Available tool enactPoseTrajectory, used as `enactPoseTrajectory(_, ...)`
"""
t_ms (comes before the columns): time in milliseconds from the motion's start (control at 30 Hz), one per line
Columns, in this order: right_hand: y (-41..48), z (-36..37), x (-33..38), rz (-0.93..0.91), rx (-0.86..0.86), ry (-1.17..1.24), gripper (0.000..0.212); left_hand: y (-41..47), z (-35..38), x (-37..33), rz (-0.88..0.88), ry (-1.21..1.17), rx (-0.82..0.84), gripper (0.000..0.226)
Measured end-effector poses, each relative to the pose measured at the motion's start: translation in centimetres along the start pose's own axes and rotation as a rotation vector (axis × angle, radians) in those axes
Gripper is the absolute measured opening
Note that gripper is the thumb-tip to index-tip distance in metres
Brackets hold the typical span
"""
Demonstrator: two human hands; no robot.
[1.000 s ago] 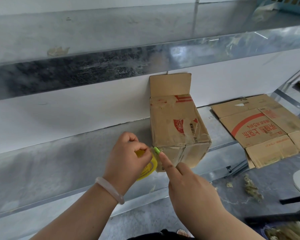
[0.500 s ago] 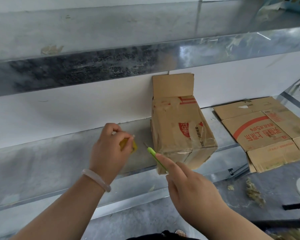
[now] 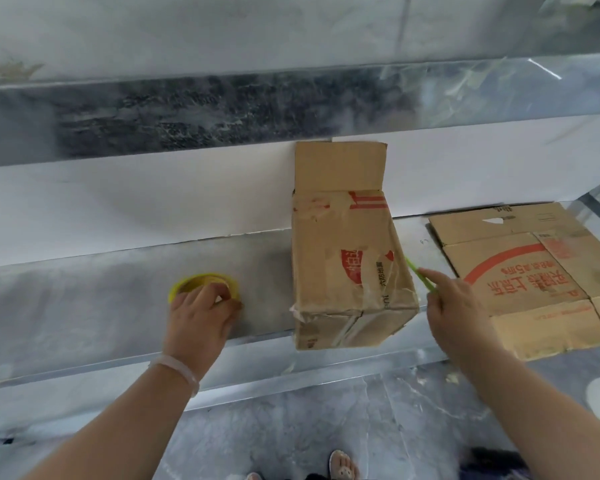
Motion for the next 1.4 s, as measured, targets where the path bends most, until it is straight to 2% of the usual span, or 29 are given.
enactPoseTrajectory(167,4.2,3.5,-1.6,-0.004,0.193,-0.231,0.046,-1.4,0.8,-0.7,-0.072,-0.051,0.072,0.029)
enactPoseTrajectory(267,4.5,3.8,-1.8,-0.062,0.2,-0.341,0.049,-1.7,-1.1,-2.5,-0.149,-0.285,-0.017,0.036)
enactPoseTrajectory(300,4.1,3.4,-1.6,-0.069,0.159,-0.24,0.051,-1.9,-2.2,-3.6,-0.19,-0.439,-0.069,0.039)
enactPoseTrajectory(367,1.8,1.9,-1.0,-0.055,0.015,0.225,0.049,-2.2,-4.2,-6.7,-0.212,-0.764,-0.154,0.045)
enactPoseTrajectory(433,-2.1,0.8,1.2,-0.202,-0.11,0.691,0.046,-2.2,-5.4,-10.1,-0.181,-1.019,-0.18,0.049)
enactPoseTrajectory(467,-4.2,0.6,2.8,-0.283,-0.126,0.801,0.048,-2.1,-5.6,-11.6,-0.179,-1.136,-0.175,0.05)
enactPoseTrajectory(533,-6.7,1.2,5.3,-0.363,-0.029,0.924,0.055,-1.6,-5.7,-14.1,-0.232,-1.305,-0.126,0.05)
enactPoseTrajectory(600,-7.1,2.2,6.5,-0.329,0.098,1.009,0.063,-1.1,-6.1,-16.0,-0.318,-1.373,-0.074,0.055)
enactPoseTrajectory(667,-6.8,2.3,7.0,-0.291,0.129,1.025,0.077,-0.6,-6.8,-17.2,-0.377,-1.382,-0.073,0.058)
enactPoseTrajectory(733,-6.4,2.2,7.3,-0.264,0.124,1.075,0.089,0.2,-7.6,-17.8,-0.393,-1.388,-0.095,0.043)
enactPoseTrajectory(767,-6.2,2.2,7.6,-0.253,0.109,1.097,0.088,0.6,-7.8,-17.9,-0.401,-1.398,-0.112,0.038)
enactPoseTrajectory(800,-6.0,2.2,7.9,-0.238,0.071,1.104,0.082,1.0,-7.7,-18.0,-0.418,-1.399,-0.136,0.039)
enactPoseTrajectory(867,-5.6,1.7,8.5,-0.2,-0.034,1.082,0.055,1.2,-7.3,-18.0,-0.471,-1.335,-0.185,0.042)
enactPoseTrajectory(933,-5.3,1.1,8.7,-0.202,-0.077,1.059,0.041,1.3,-6.8,-17.8,-0.483,-1.258,-0.209,0.037)
enactPoseTrajectory(1067,-5.4,0.4,8.3,-0.265,-0.012,1.053,0.028,0.8,-5.9,-17.1,-0.455,-1.203,-0.188,0.046)
enactPoseTrajectory(1167,-5.2,0.5,7.3,-0.301,0.015,0.984,0.033,0.5,-5.4,-16.6,-0.471,-1.236,-0.172,0.057)
enactPoseTrajectory(1300,-3.8,0.5,5.1,-0.358,0.038,0.695,0.051,0.4,-5.7,-15.7,-0.324,-1.128,-0.124,0.053)
enactPoseTrajectory(1333,-3.5,0.0,4.8,-0.403,-0.005,0.603,0.055,0.4,-6.2,-15.4,-0.237,-1.045,-0.13,0.053)
enactPoseTrajectory(1400,-3.2,-1.1,4.7,-0.617,-0.167,0.406,0.057,0.7,-7.2,-15.1,-0.04,-0.708,-0.162,0.053)
Point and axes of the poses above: each hand's wrist, its own y-axis towards the middle knuckle, its own z-axis out of the palm, x = y × z, the point moved 4 cm from there along y, towards the middle knuckle, and after that the axes turned 13 degrees about x, right-handed, at the moved point
